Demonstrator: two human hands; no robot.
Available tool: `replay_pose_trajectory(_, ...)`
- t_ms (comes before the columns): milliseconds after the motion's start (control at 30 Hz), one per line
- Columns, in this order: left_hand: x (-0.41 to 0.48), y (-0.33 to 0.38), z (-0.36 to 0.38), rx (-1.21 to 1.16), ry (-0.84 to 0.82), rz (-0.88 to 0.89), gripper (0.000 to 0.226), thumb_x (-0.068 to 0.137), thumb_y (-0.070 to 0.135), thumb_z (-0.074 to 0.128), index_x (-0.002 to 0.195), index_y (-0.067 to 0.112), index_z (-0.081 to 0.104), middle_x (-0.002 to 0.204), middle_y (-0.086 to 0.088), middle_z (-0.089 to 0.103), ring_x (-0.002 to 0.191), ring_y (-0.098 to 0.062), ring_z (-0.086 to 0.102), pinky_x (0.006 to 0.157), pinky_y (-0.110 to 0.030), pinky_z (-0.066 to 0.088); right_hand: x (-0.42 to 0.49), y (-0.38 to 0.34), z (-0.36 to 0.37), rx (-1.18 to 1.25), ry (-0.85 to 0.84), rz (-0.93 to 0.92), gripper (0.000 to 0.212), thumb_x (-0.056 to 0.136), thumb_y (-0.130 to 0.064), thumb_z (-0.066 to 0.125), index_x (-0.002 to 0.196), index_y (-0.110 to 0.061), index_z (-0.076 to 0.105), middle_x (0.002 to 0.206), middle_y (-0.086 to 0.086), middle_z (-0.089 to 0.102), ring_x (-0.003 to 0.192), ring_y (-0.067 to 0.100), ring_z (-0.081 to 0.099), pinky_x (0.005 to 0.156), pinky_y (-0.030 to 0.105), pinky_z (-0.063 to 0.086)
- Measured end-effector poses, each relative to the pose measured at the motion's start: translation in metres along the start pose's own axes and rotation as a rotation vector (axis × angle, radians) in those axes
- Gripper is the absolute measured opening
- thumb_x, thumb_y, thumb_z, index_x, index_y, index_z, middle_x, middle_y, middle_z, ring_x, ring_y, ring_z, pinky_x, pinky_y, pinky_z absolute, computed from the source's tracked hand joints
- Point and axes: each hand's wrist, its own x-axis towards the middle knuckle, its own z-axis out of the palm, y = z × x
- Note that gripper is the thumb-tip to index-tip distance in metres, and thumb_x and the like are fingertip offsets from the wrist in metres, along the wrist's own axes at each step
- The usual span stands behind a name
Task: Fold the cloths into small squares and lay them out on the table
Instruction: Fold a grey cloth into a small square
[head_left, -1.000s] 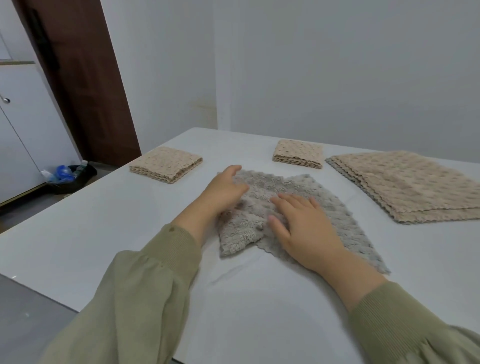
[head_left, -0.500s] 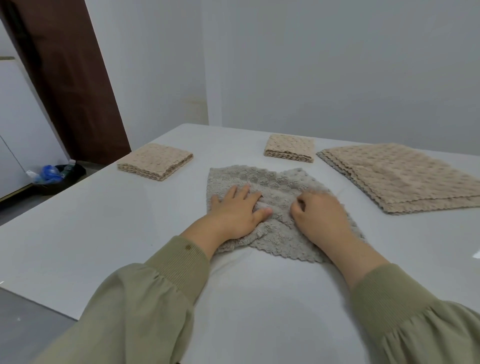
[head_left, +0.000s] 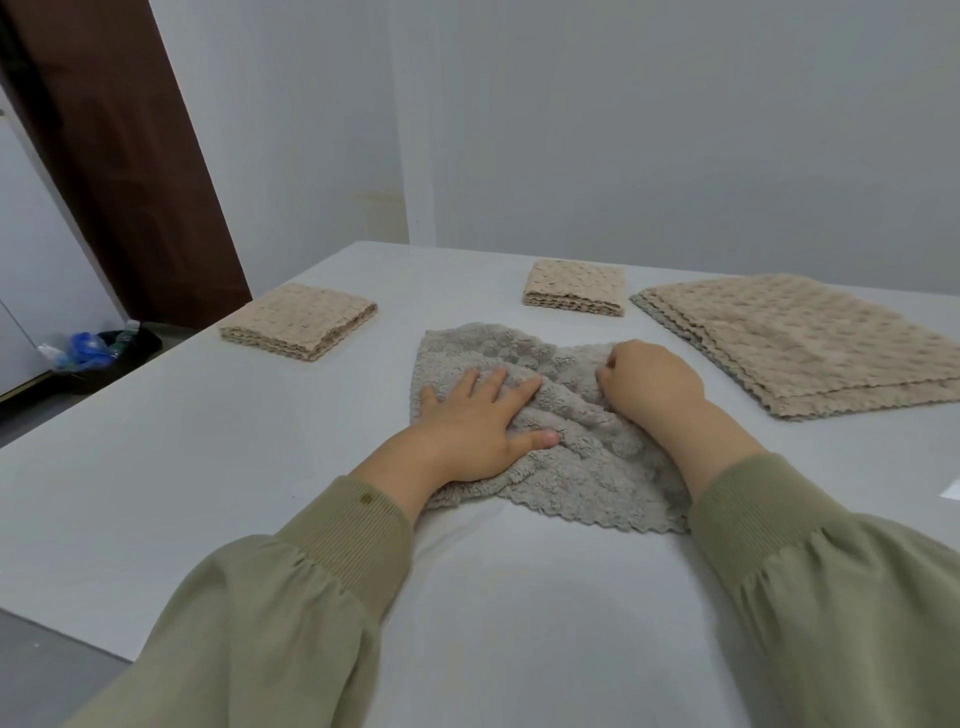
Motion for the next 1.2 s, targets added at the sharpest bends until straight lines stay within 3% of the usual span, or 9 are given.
replay_pose_trajectory(233,0.003,-0.001,0.002,-0.008,0.009,0.008,0.076,0.082,0.077,0.020,0.147,0.044,-0.002,0.159,0.007,-0.009,0.145,-0.022,-0.012,0.110,-0.064,-0.003,-0.001,0.008,0.011,0.059,0.163,0.043,0.015,0.084,-0.007,0.051,0.070,-0.011,0.051,0.066,0.004,0.050,0.065,0.027,0.049,0.048,0.025,0.026)
replay_pose_trajectory(367,0.002,0.000,0.001,-0.017,0.004,0.022,0.074,0.084,0.074,0.022,0.148,0.042,0.002,0.159,0.007,-0.008,0.146,-0.020,-0.011,0.110,-0.062,-0.003,-0.002,0.019,0.003,0.183,0.281,0.122,0.018,0.088,-0.010,0.047,0.100,-0.007,0.059,0.094,0.014,0.065,0.085,0.033,0.058,0.071,0.036,0.045)
replay_pose_trajectory(500,0.001,0.000,0.001,-0.014,0.005,0.025,0.074,0.084,0.074,0.022,0.148,0.042,0.002,0.159,0.008,-0.009,0.146,-0.021,-0.010,0.111,-0.063,-0.003,-0.008,0.013,-0.001,0.073,0.272,0.066,0.040,0.090,-0.017,0.044,0.128,-0.008,0.047,0.124,0.014,0.058,0.115,0.033,0.051,0.105,0.050,0.033)
replay_pose_trajectory(567,0.002,0.000,0.000,-0.008,0.000,0.023,0.074,0.084,0.074,0.022,0.148,0.042,0.002,0.159,0.008,-0.009,0.146,-0.020,-0.010,0.111,-0.062,-0.003,-0.013,0.001,-0.005,-0.012,0.326,-0.048,0.037,0.091,-0.019,0.042,0.126,-0.007,0.048,0.117,0.014,0.062,0.109,0.031,0.055,0.106,0.049,0.032)
replay_pose_trajectory(667,0.003,-0.002,-0.001,0.010,-0.012,0.022,0.075,0.084,0.074,0.022,0.148,0.042,0.001,0.158,0.010,-0.010,0.146,-0.019,-0.010,0.111,-0.062,-0.003,-0.021,-0.016,-0.011,-0.097,0.086,-0.078,0.018,0.093,-0.023,0.038,0.098,-0.013,0.052,0.090,0.006,0.066,0.079,0.027,0.055,0.096,0.042,0.039)
replay_pose_trajectory(800,0.004,-0.006,-0.002,0.013,-0.040,0.045,0.073,0.085,0.073,0.023,0.148,0.042,-0.001,0.158,0.009,-0.012,0.146,-0.019,-0.010,0.112,-0.061,-0.004,-0.035,-0.019,-0.009,-0.185,-0.152,-0.042,0.022,0.096,-0.028,0.033,0.099,-0.015,0.051,0.080,-0.001,0.054,0.094,0.026,0.057,0.111,0.055,0.019)
replay_pose_trajectory(1000,0.005,-0.012,-0.002,-0.021,-0.026,0.083,0.070,0.088,0.067,0.027,0.148,0.040,0.004,0.159,0.008,-0.008,0.146,-0.018,-0.008,0.114,-0.058,-0.004,-0.072,-0.020,-0.005,-0.140,0.119,-0.187,0.043,0.098,-0.031,0.029,0.132,-0.011,0.047,0.140,0.008,0.047,0.131,0.027,0.039,0.112,0.055,0.013)
replay_pose_trajectory(1100,0.001,-0.012,-0.004,-0.104,0.030,0.092,0.065,0.092,0.059,0.038,0.148,0.034,0.018,0.159,0.006,0.006,0.146,-0.018,0.003,0.115,-0.056,0.002,-0.094,-0.018,-0.001,-0.099,-0.026,-0.226,0.046,0.098,-0.039,0.024,0.133,-0.014,0.043,0.145,0.007,0.041,0.135,0.025,0.032,0.112,0.054,0.015)
replay_pose_trajectory(1200,-0.006,-0.013,-0.009,-0.248,0.195,0.143,0.048,0.091,0.043,0.054,0.136,0.025,0.048,0.142,0.002,0.046,0.131,-0.020,0.040,0.109,-0.042,0.031,-0.101,-0.004,-0.002,-0.026,-0.211,-0.238,0.055,0.098,-0.048,0.023,0.146,-0.020,0.025,0.157,0.002,0.018,0.144,0.021,0.014,0.114,0.052,0.010)
